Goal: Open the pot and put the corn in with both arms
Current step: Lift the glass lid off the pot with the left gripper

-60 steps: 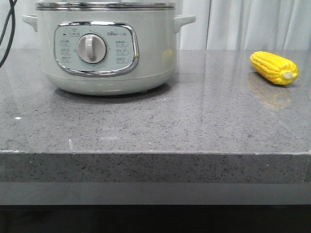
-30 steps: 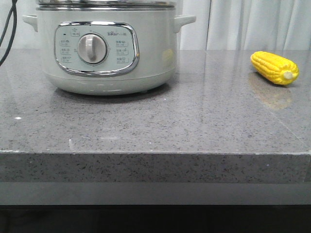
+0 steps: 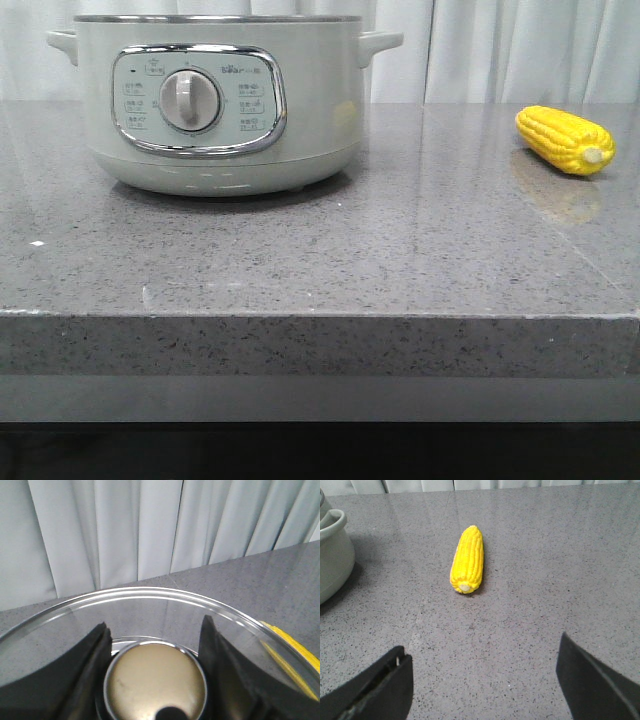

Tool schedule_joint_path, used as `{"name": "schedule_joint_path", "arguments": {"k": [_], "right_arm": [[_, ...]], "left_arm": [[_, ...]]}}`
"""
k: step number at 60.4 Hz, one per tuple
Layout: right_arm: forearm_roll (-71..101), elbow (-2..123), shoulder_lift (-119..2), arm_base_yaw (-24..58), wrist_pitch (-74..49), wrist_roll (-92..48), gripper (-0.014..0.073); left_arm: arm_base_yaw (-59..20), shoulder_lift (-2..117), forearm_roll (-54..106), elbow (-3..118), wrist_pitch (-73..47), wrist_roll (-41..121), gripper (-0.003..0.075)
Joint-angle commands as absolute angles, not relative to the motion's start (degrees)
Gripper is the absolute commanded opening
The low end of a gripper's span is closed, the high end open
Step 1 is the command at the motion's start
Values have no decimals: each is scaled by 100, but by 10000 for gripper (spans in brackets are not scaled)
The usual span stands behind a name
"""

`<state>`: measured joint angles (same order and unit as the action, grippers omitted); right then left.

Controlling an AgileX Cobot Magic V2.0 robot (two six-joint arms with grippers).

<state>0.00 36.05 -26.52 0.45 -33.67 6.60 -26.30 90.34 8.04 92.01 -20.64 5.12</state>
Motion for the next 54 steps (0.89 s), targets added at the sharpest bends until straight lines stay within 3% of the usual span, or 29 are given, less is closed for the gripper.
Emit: {"name": "schedule_joint_path", "arguments": {"k": [1, 14, 30, 54], "right_arm": [[-81, 3792, -2725, 10, -2924, 646, 602], [-81, 3792, -2725, 10, -2937, 646, 602], [-81, 3792, -2725, 10, -2964, 646, 602], [-81, 3814, -2807, 10, -2990, 646, 602]], "left_arm": [[-2562, 8433, 829, 9487, -1570, 482, 188], [-2005, 7783, 829, 9271, -2099, 482, 188], [-1370, 6458, 829, 7964, -2161, 504, 188], [-1319, 4164, 857, 5851, -2374, 504, 188]]}}
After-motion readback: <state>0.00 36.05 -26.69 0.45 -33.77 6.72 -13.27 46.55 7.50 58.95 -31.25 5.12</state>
